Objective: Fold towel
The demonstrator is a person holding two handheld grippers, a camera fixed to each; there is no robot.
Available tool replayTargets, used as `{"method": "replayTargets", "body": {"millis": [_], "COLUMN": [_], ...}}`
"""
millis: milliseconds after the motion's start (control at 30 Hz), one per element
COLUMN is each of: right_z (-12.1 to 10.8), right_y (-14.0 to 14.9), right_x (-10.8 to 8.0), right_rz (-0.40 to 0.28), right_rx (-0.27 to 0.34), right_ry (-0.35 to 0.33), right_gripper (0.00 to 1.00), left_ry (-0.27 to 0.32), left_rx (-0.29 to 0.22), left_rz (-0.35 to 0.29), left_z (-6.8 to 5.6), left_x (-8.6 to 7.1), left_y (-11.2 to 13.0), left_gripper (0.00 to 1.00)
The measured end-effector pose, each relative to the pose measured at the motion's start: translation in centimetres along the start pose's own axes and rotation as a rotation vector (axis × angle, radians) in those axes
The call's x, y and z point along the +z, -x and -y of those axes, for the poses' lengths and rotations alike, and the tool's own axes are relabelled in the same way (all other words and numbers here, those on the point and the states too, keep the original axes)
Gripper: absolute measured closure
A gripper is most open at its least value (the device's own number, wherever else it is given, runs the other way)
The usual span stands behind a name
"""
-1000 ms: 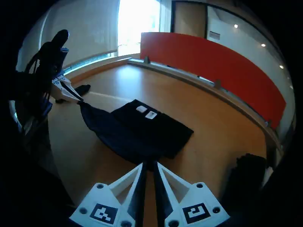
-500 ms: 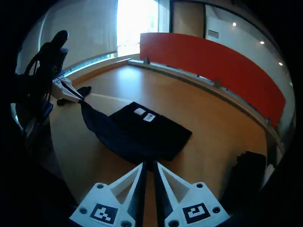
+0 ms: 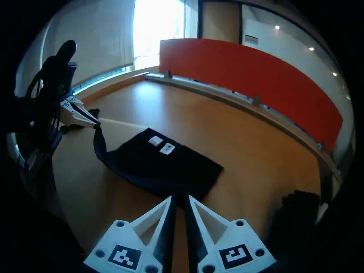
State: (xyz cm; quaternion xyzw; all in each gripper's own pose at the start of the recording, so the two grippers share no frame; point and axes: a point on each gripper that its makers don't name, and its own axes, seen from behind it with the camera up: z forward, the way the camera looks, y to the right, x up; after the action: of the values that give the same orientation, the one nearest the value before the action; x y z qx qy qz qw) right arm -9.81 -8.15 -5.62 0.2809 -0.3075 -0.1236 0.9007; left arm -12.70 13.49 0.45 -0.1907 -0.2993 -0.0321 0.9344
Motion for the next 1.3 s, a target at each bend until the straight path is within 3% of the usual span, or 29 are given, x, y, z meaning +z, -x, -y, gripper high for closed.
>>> {"method": "replayTargets", "body": {"millis": [700, 967, 1300], "right_z": [-5.1, -6.0, -6.8], "right_y": [-0.8, -0.4, 0.3], "right_x": [6.3, 8.1, 10.0], "right_rz": [0.045, 0.068, 0.097], "right_rx": [0.07, 0.116, 0.126], "right_ry": [0.057, 0.064, 0.077], "right_gripper": [0.88, 0.88, 0.87], "left_ry": [-0.01, -0.012, -0.025], "left_rx": [0.039, 0.04, 0.017], "left_rz": [-0.03, -0.02, -0.018], "left_z": [3.4, 4.5, 5.6], "left_x": [6.7, 8.7, 10.5], "left_y": [-4.3, -4.7, -4.8], "left_gripper": [0.9, 0.9, 0.9]}}
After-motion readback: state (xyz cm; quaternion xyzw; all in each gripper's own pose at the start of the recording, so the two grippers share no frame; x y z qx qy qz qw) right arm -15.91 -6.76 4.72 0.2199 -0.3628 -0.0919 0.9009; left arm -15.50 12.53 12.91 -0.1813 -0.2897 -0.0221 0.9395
